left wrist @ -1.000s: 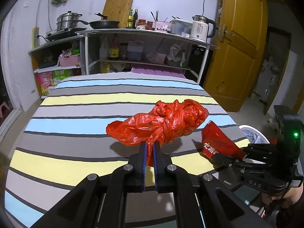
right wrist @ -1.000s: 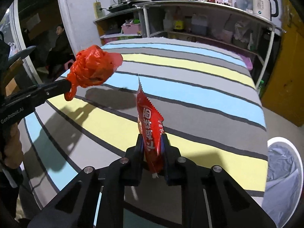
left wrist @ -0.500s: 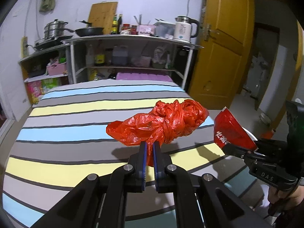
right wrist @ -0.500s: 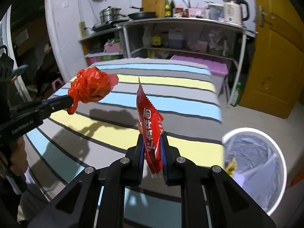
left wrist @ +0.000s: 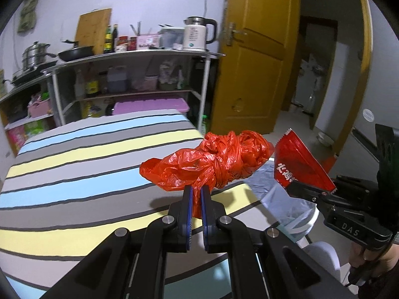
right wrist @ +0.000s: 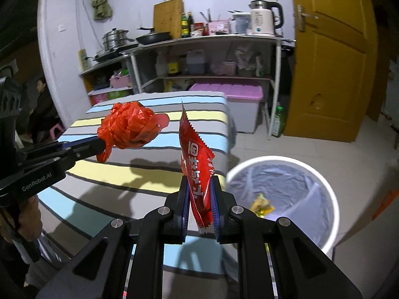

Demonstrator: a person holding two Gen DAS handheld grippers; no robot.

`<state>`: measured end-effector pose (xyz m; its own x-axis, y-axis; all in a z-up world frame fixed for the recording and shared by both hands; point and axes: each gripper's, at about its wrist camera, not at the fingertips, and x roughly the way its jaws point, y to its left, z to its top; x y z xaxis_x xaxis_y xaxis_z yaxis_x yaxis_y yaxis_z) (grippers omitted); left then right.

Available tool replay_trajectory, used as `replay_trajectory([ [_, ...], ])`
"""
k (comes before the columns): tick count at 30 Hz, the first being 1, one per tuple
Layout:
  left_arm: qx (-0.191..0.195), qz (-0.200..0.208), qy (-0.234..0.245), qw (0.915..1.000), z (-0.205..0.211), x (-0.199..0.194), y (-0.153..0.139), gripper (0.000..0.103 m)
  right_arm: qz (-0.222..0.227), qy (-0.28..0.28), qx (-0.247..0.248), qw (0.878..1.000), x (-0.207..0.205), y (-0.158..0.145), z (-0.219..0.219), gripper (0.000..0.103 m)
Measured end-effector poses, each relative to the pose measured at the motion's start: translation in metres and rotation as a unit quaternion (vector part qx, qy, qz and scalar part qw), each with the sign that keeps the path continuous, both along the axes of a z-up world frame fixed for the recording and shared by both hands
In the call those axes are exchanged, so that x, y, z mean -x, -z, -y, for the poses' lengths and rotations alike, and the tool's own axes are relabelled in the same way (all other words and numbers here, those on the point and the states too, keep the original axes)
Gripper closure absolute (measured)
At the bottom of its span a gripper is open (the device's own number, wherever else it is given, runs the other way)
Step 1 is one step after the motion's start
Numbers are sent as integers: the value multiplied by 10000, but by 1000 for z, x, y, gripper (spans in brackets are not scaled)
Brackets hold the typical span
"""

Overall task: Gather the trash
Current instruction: 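Lift the red bag and red wrapper and carry them over the bin, then open the left gripper over the bin while the right gripper releases the red wrapper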

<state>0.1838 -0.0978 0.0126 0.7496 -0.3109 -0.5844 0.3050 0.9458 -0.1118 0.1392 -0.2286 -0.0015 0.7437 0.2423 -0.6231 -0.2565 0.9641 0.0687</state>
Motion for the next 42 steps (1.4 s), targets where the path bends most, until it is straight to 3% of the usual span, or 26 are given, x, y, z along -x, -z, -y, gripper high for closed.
replay_trajectory([
  [17,-71,-180,684,9975,80,-17,10,97,-72,631,-98,9979,5,8,62,87],
  [42,-316,-670,1165,9904,152,-59,52,97,-533,1183,-259,9912,-14,47,119,87],
])
